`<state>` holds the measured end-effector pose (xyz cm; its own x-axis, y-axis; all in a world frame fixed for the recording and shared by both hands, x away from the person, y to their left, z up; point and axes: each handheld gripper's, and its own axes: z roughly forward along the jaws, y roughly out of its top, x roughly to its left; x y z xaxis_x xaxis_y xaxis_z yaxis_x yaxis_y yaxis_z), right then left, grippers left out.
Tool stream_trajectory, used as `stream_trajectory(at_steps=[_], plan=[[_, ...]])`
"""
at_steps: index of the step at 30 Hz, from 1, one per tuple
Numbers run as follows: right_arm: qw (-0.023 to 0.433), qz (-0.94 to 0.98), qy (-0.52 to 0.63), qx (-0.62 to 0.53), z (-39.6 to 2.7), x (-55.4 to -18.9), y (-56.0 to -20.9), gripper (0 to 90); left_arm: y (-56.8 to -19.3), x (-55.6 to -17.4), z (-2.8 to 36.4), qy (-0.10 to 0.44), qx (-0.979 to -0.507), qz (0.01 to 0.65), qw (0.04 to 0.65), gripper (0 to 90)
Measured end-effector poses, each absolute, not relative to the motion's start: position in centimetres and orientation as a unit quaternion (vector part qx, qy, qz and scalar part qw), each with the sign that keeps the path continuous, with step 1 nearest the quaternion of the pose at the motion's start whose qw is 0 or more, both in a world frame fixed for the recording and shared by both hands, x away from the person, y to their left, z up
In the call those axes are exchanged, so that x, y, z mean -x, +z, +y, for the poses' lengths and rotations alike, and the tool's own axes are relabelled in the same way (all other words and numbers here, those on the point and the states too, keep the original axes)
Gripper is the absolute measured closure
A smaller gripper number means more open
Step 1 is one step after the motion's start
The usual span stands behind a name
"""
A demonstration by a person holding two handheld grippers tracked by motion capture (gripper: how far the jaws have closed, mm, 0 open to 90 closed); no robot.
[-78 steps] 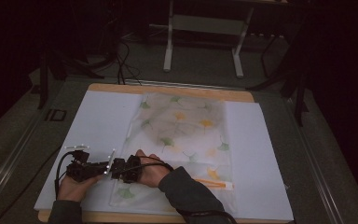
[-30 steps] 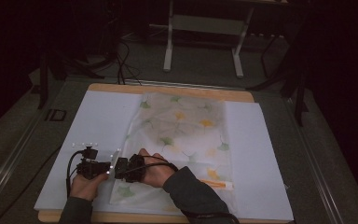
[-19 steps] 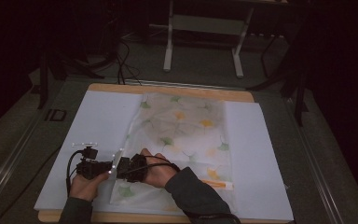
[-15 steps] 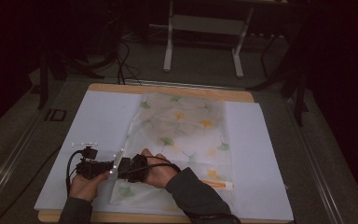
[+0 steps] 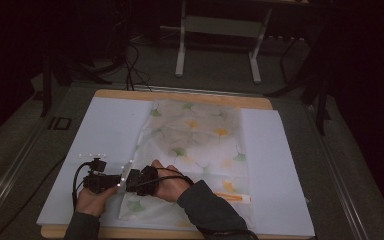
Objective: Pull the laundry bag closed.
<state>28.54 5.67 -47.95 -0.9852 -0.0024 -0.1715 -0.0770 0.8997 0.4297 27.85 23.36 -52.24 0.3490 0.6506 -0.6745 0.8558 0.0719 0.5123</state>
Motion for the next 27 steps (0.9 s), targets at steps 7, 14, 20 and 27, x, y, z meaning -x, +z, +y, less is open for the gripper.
stream_trajectory(at_steps=[7, 14, 20, 27], plan=[[0.083, 0.971, 0.224, 0.018, 5.46, -28.69, -47.98, 84.3, -52.2, -27.75, 23.35, -0.107, -0.674, 0.564, 0.466, 88.5], [0.087, 0.97, 0.225, 0.015, 5.39, -28.69, -48.26, 84.4, -51.88, -27.66, 23.52, -0.101, -0.677, 0.562, 0.465, 89.3], [0.09, 0.97, 0.227, 0.012, 5.29, -28.85, -48.44, 84.6, -51.8, -27.65, 23.76, -0.103, -0.676, 0.559, 0.47, 89.4], [0.102, 0.97, 0.222, 0.013, 5.1, -28.65, -48.75, 84.7, -51.7, -27.61, 23.96, -0.106, -0.674, 0.556, 0.474, 89.4]])
